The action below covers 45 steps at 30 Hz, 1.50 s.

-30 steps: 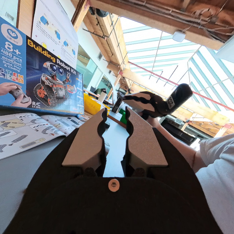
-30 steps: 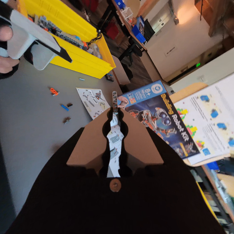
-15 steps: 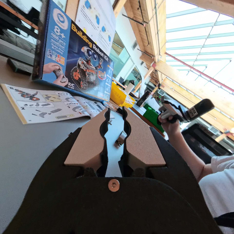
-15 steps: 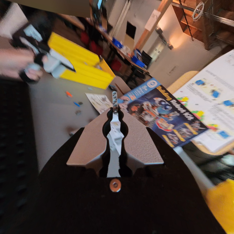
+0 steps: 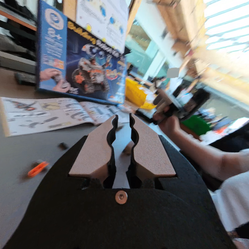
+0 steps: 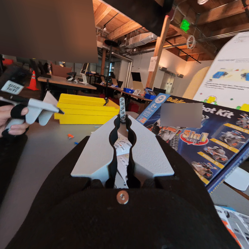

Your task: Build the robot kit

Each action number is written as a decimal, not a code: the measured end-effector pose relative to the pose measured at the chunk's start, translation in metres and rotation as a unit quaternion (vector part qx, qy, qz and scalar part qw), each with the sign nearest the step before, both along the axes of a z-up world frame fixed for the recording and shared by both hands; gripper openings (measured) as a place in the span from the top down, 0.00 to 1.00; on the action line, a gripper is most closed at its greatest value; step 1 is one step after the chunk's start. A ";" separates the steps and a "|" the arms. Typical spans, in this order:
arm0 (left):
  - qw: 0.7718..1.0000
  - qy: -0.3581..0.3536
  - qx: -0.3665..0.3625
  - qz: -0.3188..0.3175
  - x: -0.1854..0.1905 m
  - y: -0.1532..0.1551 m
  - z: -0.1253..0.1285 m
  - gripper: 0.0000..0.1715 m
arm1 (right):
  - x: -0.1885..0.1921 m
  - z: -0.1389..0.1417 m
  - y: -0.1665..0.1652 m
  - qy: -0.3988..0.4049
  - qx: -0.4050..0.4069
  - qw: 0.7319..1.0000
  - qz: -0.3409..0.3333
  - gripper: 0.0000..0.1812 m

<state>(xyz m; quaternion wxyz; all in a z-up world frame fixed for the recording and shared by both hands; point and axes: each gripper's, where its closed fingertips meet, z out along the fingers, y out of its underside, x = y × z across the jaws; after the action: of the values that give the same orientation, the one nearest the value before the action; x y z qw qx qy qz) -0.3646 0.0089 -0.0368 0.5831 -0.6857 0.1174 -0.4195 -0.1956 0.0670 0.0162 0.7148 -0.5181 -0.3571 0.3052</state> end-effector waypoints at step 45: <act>0.986 0.014 0.162 0.044 0.008 0.136 0.083 0.87 | -0.030 -0.078 0.002 -0.243 0.030 0.968 0.053 0.96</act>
<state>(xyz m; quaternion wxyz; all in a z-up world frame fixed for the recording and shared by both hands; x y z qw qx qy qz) -0.3568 0.1447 0.0459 0.7022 -0.5928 0.1621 -0.3594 -0.2260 0.0690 -0.0621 0.6047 -0.5350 -0.5563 0.1964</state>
